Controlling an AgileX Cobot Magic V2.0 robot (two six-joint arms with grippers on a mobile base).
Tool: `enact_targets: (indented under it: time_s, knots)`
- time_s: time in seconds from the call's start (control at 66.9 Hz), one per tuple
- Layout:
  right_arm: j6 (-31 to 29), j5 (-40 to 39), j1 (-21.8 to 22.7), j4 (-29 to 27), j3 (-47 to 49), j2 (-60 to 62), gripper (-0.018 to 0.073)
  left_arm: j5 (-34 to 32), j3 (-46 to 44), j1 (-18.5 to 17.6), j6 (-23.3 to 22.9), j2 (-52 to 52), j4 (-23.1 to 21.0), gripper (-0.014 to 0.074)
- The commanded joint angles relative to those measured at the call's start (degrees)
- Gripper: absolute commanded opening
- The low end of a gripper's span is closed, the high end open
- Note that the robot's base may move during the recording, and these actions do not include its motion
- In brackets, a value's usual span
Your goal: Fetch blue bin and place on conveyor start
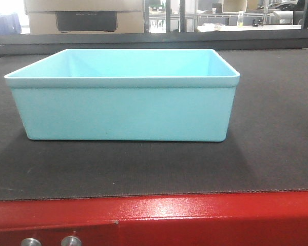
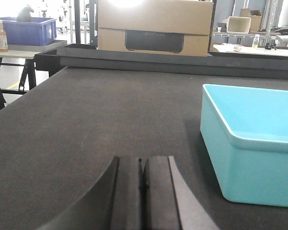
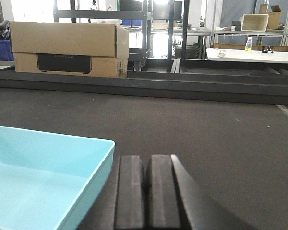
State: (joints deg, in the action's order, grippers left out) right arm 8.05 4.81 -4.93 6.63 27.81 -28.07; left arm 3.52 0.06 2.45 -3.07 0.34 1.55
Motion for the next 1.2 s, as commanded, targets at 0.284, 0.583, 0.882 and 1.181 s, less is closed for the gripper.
enact_targets:
  time_s: [0.284,0.583,0.882,1.181]
  knots:
    - [-0.3,-1.43,0.25,0.62,-0.04,0.33,-0.0162,-1.56,-0.06,0.21,0.22,-0.34,-0.35,-0.0111]
    - [-11.77,1.26,4.93,-12.02,-0.77,0.68,-0.0162,-1.56,-0.06,0.21,0.22,-0.34,-0.35,-0.0111]
    - [-11.78,-2.3,11.25,-12.93,-14.77,11.49,-0.0162,-1.56,-0.06,0.21,0.22,-0.34,-0.35,-0.0111]
    - [-11.78,-4.28,11.25,-12.93,-27.81,28.07,-0.0162,-1.56,-0.06,0.21,0.22,-0.34,-0.35,-0.0111]
